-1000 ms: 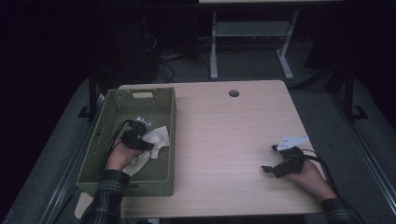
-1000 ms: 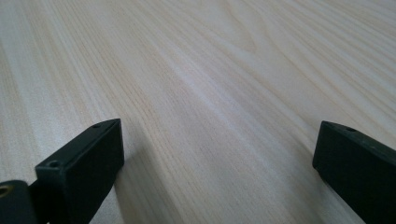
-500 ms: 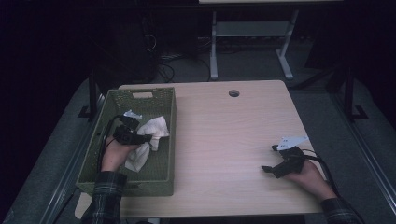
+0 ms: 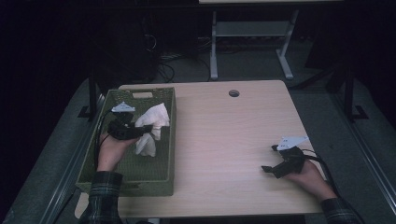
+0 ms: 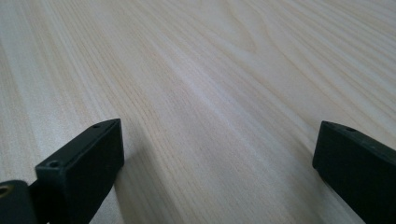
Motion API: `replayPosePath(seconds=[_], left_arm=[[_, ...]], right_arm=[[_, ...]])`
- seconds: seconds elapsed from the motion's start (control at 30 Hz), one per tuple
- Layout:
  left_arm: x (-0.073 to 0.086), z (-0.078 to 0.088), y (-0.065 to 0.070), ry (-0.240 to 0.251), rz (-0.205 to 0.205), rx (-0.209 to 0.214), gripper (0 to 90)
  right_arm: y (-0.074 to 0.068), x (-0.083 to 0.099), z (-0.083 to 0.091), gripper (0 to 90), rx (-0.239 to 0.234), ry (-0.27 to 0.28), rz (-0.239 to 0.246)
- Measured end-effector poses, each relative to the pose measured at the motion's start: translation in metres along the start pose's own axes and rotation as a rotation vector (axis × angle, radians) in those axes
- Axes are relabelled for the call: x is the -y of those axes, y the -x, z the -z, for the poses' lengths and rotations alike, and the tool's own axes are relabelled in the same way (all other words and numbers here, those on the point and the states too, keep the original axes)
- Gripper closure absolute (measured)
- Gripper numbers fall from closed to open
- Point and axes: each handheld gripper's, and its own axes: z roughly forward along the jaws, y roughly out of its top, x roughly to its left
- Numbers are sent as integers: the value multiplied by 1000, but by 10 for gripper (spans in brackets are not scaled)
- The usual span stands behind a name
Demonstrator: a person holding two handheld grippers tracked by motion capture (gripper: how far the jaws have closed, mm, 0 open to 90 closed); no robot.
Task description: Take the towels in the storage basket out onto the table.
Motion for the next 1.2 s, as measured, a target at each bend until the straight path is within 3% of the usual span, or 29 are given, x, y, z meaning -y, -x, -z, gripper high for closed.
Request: replayPosePath(seconds=[0.4, 0.63, 0.93, 1.2], left_arm=[[-24, 24, 14, 121, -35, 47, 709], [-40, 33, 33, 174, -82, 99, 709], [-62, 32, 65, 207, -156, 170, 709], [-76, 17, 93, 222, -205, 244, 709]], right_arm=[[0, 0, 0, 17, 0, 0, -1], [0, 0, 0, 17, 0, 0, 0], [0, 0, 0, 17, 0, 0, -1], [0, 0, 0, 17, 0, 0, 0]])
